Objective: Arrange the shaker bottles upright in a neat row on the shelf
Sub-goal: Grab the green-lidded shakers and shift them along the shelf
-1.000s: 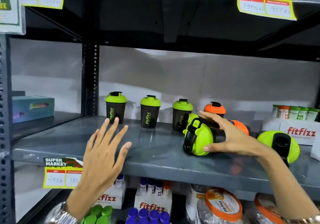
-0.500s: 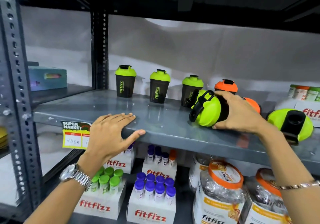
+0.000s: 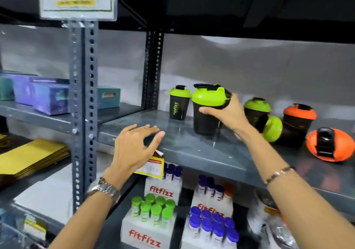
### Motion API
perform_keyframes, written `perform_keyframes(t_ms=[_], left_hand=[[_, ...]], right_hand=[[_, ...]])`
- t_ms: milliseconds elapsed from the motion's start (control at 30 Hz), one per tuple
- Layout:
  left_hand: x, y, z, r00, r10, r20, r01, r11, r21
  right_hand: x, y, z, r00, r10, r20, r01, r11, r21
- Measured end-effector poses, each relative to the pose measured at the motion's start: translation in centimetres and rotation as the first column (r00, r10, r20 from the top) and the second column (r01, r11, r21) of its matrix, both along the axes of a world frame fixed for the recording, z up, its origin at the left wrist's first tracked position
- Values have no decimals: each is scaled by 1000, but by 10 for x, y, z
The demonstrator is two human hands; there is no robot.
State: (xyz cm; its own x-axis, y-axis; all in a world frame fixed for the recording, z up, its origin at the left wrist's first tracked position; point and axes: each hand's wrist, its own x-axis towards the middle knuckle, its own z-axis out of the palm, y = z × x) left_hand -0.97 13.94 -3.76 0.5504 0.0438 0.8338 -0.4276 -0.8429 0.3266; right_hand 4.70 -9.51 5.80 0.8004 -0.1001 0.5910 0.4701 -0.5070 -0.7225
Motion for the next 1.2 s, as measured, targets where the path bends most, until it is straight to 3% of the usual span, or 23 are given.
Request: perform_keyframes(t_ms=[100, 267, 367, 467, 533, 667, 767, 1200], left_hand=[[11, 0, -7, 998, 50, -47, -45, 995, 93], [16, 4, -14, 998, 61, -28, -57, 993, 105], [16, 4, -14, 998, 58, -25, -55, 994, 97], [15, 3, -14, 998, 49, -25, -46, 994, 98], [15, 4, -14, 999, 47, -23, -44, 993, 105], [16, 4, -15, 999, 40, 3, -40, 994, 100], [18, 4, -16, 999, 43, 21, -45, 995, 92], [19, 4, -18, 996, 59, 66, -65, 994, 91]], right_hand=[[25, 36, -5, 994, 63, -90, -53, 992, 111], [45, 63, -14, 988, 37, -151, -20, 993, 114], [51, 62, -16, 979, 71, -190, -64, 997, 45], [49, 67, -21, 981, -12, -193, 2, 999, -53], [50, 71, -22, 986, -48, -162, 43, 998, -36], [57, 67, -18, 939, 187, -288, -151, 978, 143], [61, 65, -20, 902, 256, -349, -236, 967, 99], [63, 77, -32, 931, 184, -315, -207, 977, -40]])
